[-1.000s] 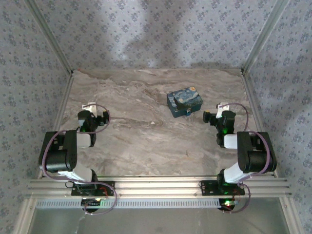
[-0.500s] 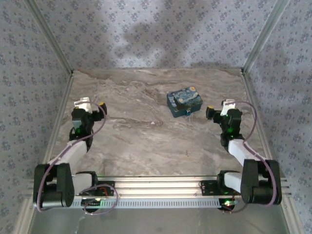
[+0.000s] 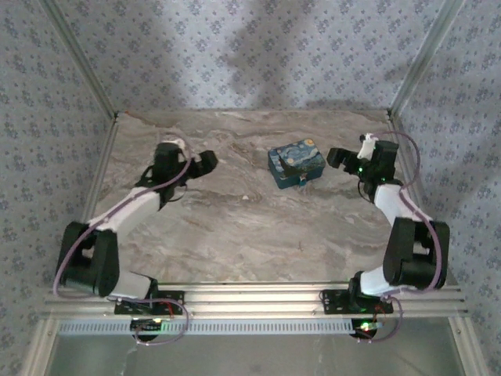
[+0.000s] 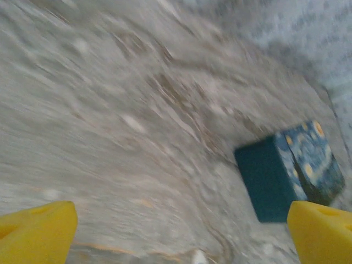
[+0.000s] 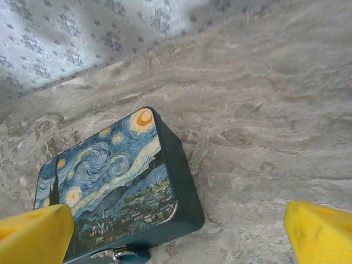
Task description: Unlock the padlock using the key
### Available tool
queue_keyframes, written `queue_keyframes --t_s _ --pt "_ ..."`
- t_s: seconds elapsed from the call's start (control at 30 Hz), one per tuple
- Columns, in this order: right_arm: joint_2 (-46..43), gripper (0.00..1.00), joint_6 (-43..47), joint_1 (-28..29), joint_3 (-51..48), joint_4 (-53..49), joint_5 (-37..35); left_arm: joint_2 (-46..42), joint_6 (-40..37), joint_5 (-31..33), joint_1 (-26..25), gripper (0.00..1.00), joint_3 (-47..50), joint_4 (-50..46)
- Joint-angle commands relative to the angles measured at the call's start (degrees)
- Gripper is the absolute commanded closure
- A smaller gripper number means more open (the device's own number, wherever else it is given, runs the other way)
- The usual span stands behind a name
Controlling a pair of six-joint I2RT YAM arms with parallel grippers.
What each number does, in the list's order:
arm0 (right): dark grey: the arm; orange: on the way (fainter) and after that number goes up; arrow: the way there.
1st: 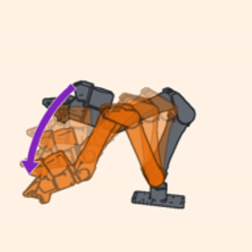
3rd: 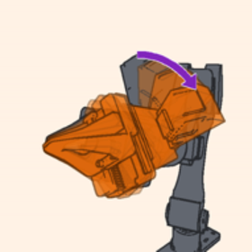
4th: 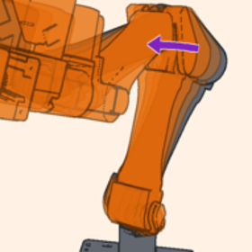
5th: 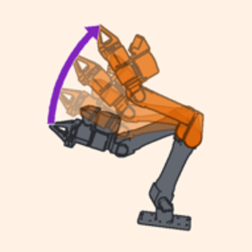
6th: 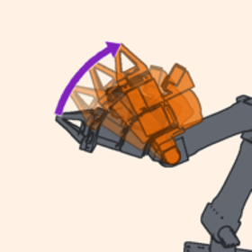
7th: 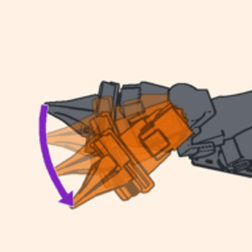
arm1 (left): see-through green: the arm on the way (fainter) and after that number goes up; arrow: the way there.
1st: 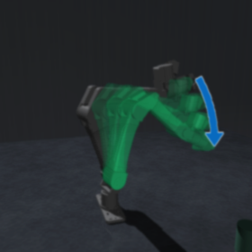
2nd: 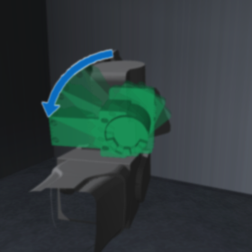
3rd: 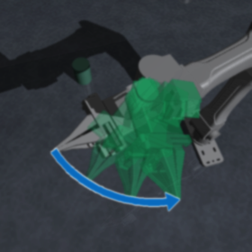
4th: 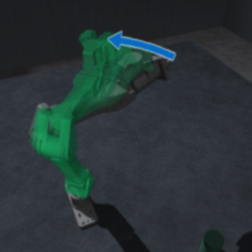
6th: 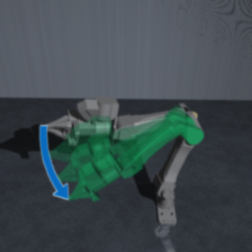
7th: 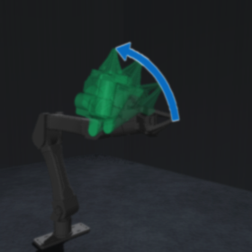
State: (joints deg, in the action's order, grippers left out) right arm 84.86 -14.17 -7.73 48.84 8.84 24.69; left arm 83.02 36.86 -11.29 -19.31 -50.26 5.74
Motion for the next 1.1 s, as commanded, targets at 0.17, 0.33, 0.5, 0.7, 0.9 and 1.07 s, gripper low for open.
queue_keyframes --t_s 0.17,0.33,0.5,0.7,0.9,1.07 --pt "14.95 0.00 -1.18 2.21 11.66 -6.73 6.15 17.02 7.45 -9.87 -10.35 0.03 -13.70 0.69" --pt "21.82 0.03 -0.59 3.43 17.08 -8.80 7.74 26.24 8.54 -12.65 -13.30 0.05 -21.49 0.42" --pt "27.09 0.10 0.00 4.50 22.93 -11.65 11.19 34.69 9.30 -16.17 -15.20 0.08 -29.95 -0.24" --pt "27.99 0.21 1.97 5.43 24.42 -12.88 14.48 41.25 8.98 -18.76 -15.58 0.10 -38.14 -1.86" --pt "26.87 0.27 2.84 6.70 22.59 -13.67 16.84 42.67 6.87 -18.17 -14.66 0.10 -40.93 -3.71" --pt "23.67 0.28 2.49 8.95 17.16 -11.81 18.19 40.07 5.74 -17.81 -13.16 0.11 -37.81 -3.11"
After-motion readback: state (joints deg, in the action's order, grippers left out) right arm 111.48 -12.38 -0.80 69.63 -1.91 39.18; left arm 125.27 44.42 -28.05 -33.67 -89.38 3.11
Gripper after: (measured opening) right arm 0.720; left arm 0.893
